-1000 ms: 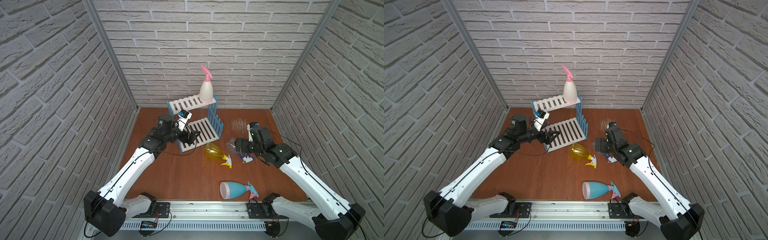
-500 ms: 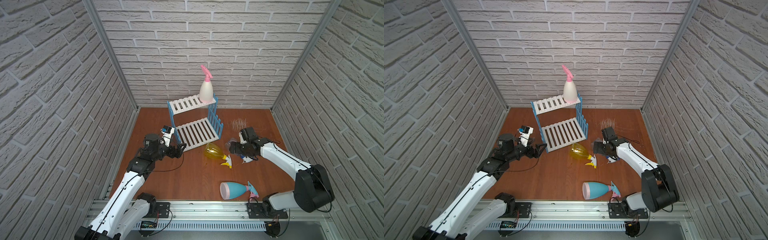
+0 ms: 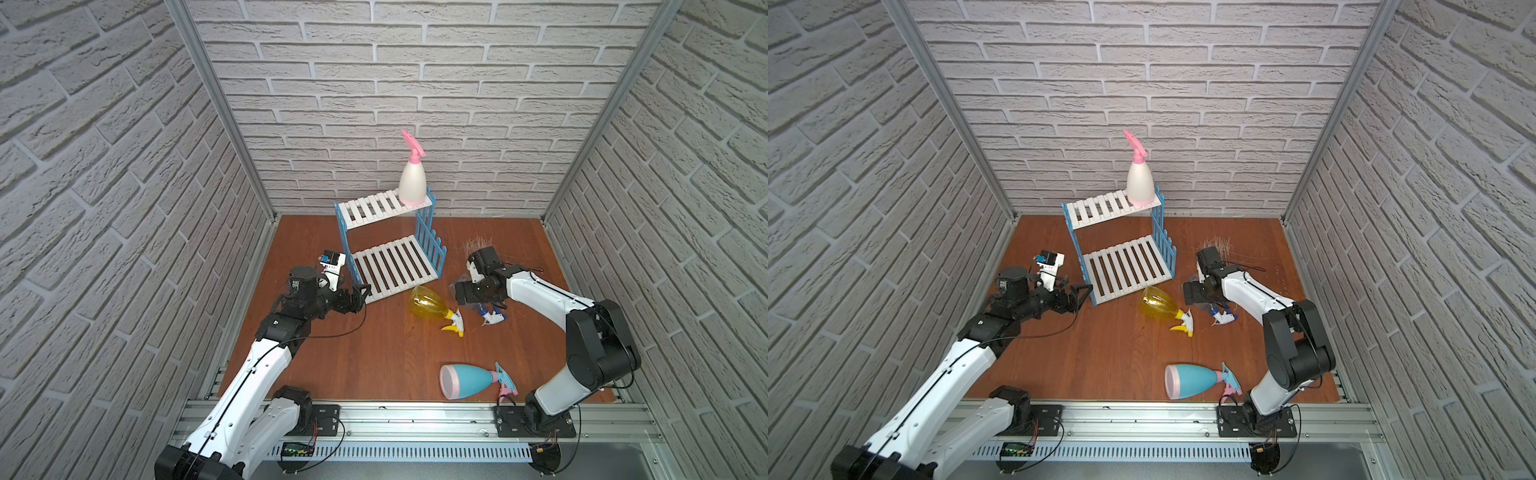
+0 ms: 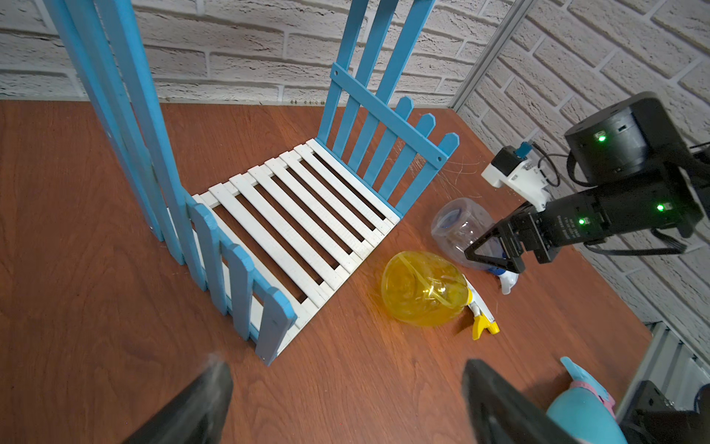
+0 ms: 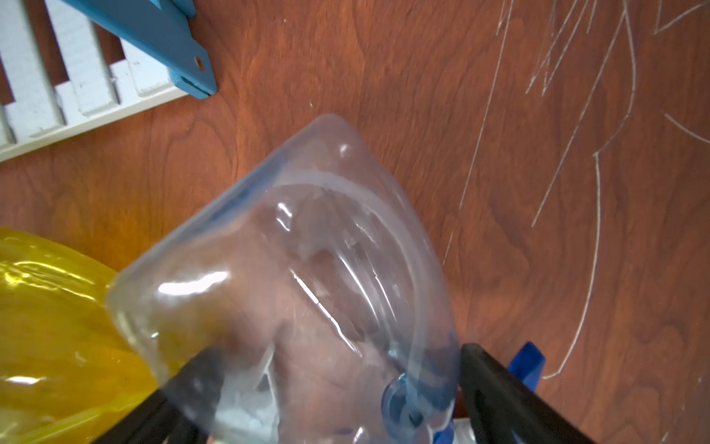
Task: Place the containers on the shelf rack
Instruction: 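Pick up a container from the center of the board.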
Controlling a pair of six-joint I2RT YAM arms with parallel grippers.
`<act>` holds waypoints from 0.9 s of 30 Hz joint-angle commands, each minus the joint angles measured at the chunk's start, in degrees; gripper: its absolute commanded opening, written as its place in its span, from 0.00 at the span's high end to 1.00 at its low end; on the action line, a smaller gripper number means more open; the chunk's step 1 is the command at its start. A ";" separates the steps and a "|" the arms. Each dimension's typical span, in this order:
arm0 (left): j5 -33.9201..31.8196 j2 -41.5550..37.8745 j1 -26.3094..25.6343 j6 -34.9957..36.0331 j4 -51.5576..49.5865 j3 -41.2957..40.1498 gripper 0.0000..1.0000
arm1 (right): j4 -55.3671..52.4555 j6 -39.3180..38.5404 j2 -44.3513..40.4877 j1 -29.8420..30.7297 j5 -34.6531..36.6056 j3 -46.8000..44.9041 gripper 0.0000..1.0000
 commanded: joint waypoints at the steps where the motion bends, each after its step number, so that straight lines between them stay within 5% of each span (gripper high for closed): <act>1: -0.28 0.01 0.47 -1.14 3.60 -0.17 0.02 | 1.10 -3.08 0.78 -0.10 1.53 1.03 0.01; 8: 0.43 0.74 0.50 -2.01 3.52 0.23 0.02 | 3.71 -4.74 1.53 0.29 3.56 -0.03 0.03; 18: 0.35 1.86 0.41 -3.81 1.99 2.96 0.02 | 10.10 -9.33 -0.11 0.86 3.00 -2.32 0.18; 27: -3.29 5.79 -2.17 -9.56 -4.85 10.02 0.02 | 9.76 -8.79 -7.62 1.02 4.16 -6.05 0.26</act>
